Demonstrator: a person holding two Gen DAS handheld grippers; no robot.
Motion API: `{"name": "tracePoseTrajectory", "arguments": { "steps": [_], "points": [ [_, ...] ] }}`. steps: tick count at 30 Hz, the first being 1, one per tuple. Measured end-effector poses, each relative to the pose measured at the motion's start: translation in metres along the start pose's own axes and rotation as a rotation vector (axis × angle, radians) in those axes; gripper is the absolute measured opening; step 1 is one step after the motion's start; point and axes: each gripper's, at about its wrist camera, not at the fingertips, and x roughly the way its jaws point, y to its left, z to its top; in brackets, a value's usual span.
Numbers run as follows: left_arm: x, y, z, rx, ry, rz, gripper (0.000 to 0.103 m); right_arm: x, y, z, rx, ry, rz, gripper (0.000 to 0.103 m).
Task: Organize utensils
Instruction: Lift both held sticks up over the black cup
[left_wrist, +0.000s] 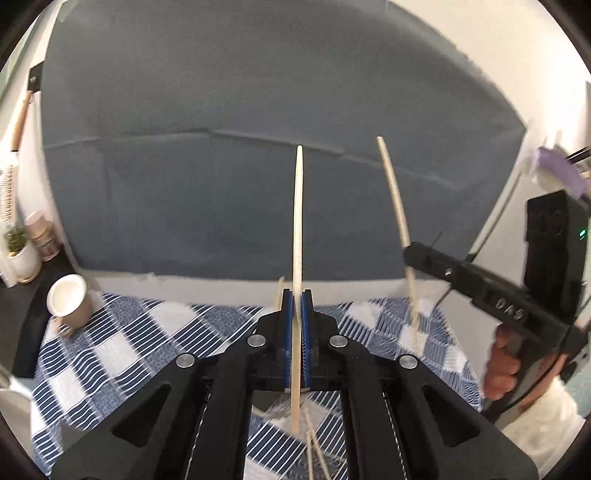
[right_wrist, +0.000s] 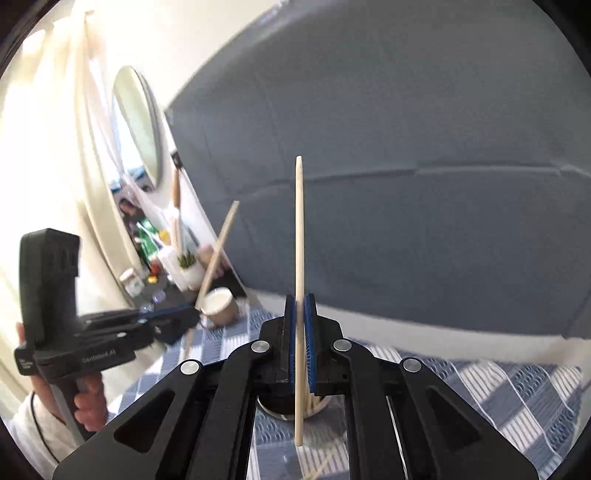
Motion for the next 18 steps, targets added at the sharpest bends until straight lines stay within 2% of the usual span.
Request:
{"name": "tracePoseTrajectory", "arguments": {
  "steps": [1,3,10,18],
  "points": [
    [0.0,0.001,0.0,0.001,-0.015,-0.007,0.005,0.003,0.001,0.0,-0.002,-0.013,0.014,0.005],
    [0.006,0.004,0.001,-0.004,-0.022,-0.072,0.005,0.012,0.002,-0.001,-0.012,-0.015,0.033,0.005],
    [0.031,0.014,0.005,0.021,-0.092,-0.14,0.005,0.05,0.002,-0.005,-0.003,-0.007,0.091,0.005],
    [0.076,0.029,-0.007,0.004,-0.055,-0.221,0.005,0.087,-0.011,-0.017,0.036,0.022,0.091,0.005]
  ]
}}
